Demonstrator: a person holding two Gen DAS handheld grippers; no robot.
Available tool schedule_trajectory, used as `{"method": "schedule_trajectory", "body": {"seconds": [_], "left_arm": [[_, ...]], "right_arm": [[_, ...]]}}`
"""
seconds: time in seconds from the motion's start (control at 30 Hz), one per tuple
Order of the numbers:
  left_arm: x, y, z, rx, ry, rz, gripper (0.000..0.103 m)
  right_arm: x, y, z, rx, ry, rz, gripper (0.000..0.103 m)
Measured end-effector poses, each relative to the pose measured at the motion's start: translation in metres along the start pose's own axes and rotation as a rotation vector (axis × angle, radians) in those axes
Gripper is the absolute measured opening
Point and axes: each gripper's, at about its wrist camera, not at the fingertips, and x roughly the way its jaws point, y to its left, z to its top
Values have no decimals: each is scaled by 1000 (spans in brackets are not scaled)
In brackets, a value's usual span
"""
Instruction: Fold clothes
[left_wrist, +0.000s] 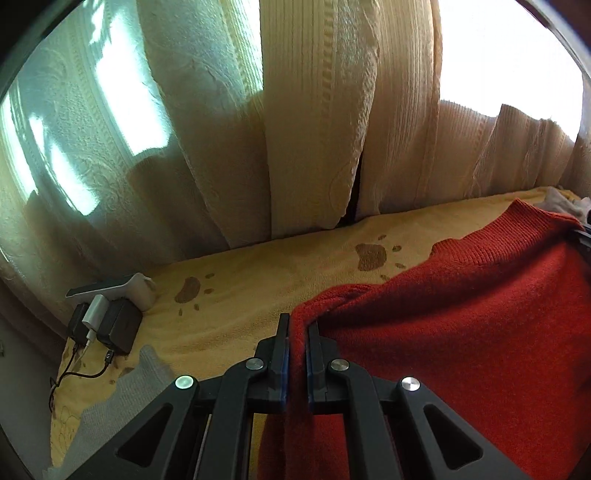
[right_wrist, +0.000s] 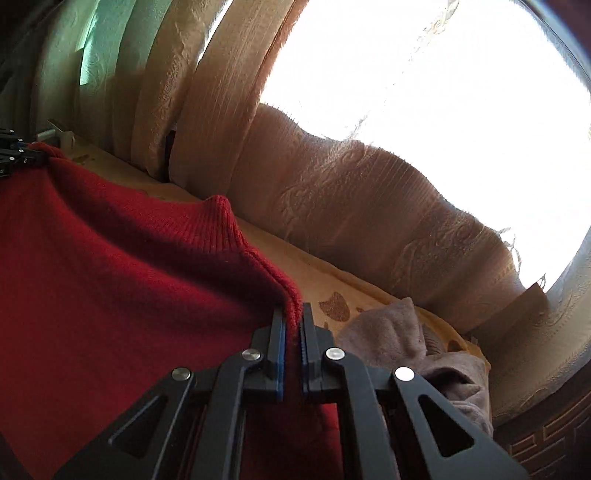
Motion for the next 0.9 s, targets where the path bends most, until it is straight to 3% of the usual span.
{"method": "schedule_trajectory", "body": {"seconds": [0.2, 0.27, 0.37, 0.4, 0.43, 0.47, 0.57, 0.7, 0.77, 0.87, 0.9], "left_arm": [[41, -17, -13, 91, 126, 1, 9], [39, -13, -13, 99, 131, -22, 13], [35, 6, -13, 31, 154, -98, 41], [33, 16, -13, -2, 153, -108, 60], [30, 27, -13, -38, 146, -101, 71], [27, 38, -13, -79, 140, -105, 72], [16, 63, -12, -208, 115, -156, 73], [-3, 49, -4, -190, 58, -170, 73], [-11, 30, -2, -138, 34, -201, 73], [-15, -10, -2, -17, 21, -257, 73], [-15, -23, -3, 23, 24, -268, 73]], "right_arm": [[40, 13, -19, -64, 127, 0, 9], [40, 11, -20, -68, 136, 0, 20], [38, -3, -20, -31, 136, 35, 40], [35, -12, -20, 5, 139, 66, 59], [30, -23, -21, 49, 123, 108, 78], [25, -34, -22, 93, 107, 151, 100], [13, -62, -28, 210, 58, 213, 103], [11, -87, -34, 310, 49, 248, 103], [17, -86, -39, 308, 76, 218, 102], [33, -75, -45, 181, 133, 32, 102], [37, -79, -46, 185, 139, 23, 102]]}}
